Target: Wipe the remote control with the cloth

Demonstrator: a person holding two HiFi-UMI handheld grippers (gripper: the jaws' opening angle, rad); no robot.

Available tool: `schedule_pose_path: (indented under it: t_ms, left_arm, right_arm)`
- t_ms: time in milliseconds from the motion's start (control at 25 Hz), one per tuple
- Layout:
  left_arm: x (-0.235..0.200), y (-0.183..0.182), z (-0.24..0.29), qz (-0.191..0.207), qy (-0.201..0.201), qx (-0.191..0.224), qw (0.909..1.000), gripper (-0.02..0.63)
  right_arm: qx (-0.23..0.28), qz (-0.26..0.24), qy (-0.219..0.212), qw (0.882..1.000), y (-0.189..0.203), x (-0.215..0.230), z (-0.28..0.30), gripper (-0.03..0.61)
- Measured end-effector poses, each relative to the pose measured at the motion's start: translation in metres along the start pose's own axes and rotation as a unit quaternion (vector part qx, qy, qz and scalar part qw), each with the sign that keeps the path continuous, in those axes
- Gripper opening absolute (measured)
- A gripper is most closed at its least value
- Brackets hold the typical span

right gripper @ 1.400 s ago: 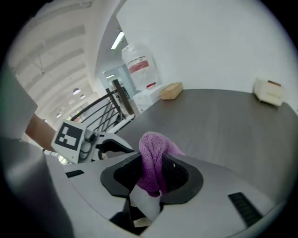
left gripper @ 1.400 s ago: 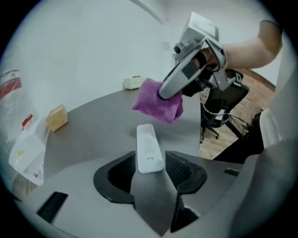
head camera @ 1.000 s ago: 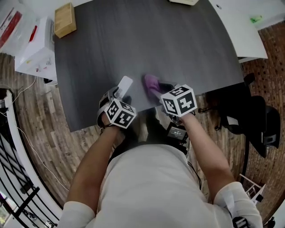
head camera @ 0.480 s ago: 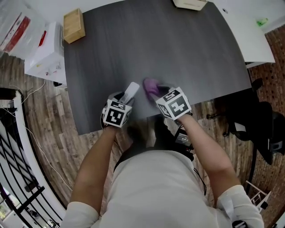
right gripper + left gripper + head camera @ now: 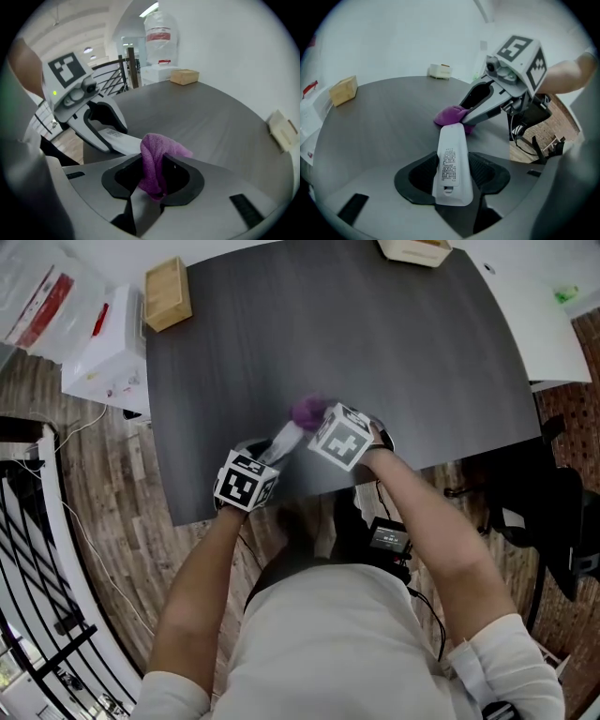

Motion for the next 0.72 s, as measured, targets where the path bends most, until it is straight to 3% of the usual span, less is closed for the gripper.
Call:
schedule_pose_path:
  t_ms: [240, 320, 360, 400, 440, 520, 560, 600, 640, 720]
  left_arm:
    - [-0.005, 0.003, -0.001, -0.001, 0.029, -0.006, 0.9995, 0.216]
    - [-0.008, 0.002, -0.001, -0.035, 0.030, -0.005, 0.9989, 0.216]
    - [-0.010, 0.002, -0.001, -0.073, 0.030, 0.002, 0.9969, 0.216]
    - [-0.012, 0.002, -0.001, -0.128, 0.032, 0.013, 0.9912, 0.216]
    - [-0.015, 0.002, -0.001, -0.200, 0.038, 0.029, 0.9787, 0.215]
    - [-0.017, 0.005, -0.001, -0.348, 0.063, 0.061, 0.9335, 0.205]
    - [-0.017, 0.009, -0.002, -0.398, 0.075, 0.074, 0.9114, 0.204]
    - [-0.017, 0.012, -0.003, -0.424, 0.081, 0.085, 0.8979, 0.204]
    - [-0.017, 0.015, -0.005, -0.432, 0.082, 0.091, 0.8937, 0.204]
    - [-0.015, 0.016, -0.007, -0.416, 0.078, 0.093, 0.9010, 0.206]
  right_arm:
    - [0.020, 0.102, -0.111, 0.988, 0.005, 0.010, -0.013, 0.127]
    - [0.040, 0.141, -0.146, 0.978, 0.002, 0.008, -0.024, 0.127]
    - [0.056, 0.159, -0.163, 0.972, 0.001, 0.005, -0.031, 0.127]
    - [0.074, 0.174, -0.175, 0.966, -0.001, 0.001, -0.038, 0.127]
    - [0.092, 0.187, -0.177, 0.962, -0.001, -0.003, -0.044, 0.127]
    - [0.115, 0.199, -0.142, 0.963, 0.001, -0.009, -0.048, 0.127]
    - [0.117, 0.200, -0.119, 0.965, 0.003, -0.012, -0.045, 0.127]
    - [0.116, 0.200, -0.100, 0.968, 0.006, -0.016, -0.040, 0.128]
    - [0.115, 0.200, -0.088, 0.969, 0.007, -0.020, -0.035, 0.127]
    - [0.116, 0.204, -0.080, 0.969, 0.006, -0.025, -0.027, 0.127]
Point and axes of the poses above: the fingertips, and each gripper's own axes: z forward along the fingers, x to its right, y out of its underside, the point moved 7 cm from there along -z, backward along the fingers, and after that the axes turned 14 degrees about x, right-handed, at the moved point
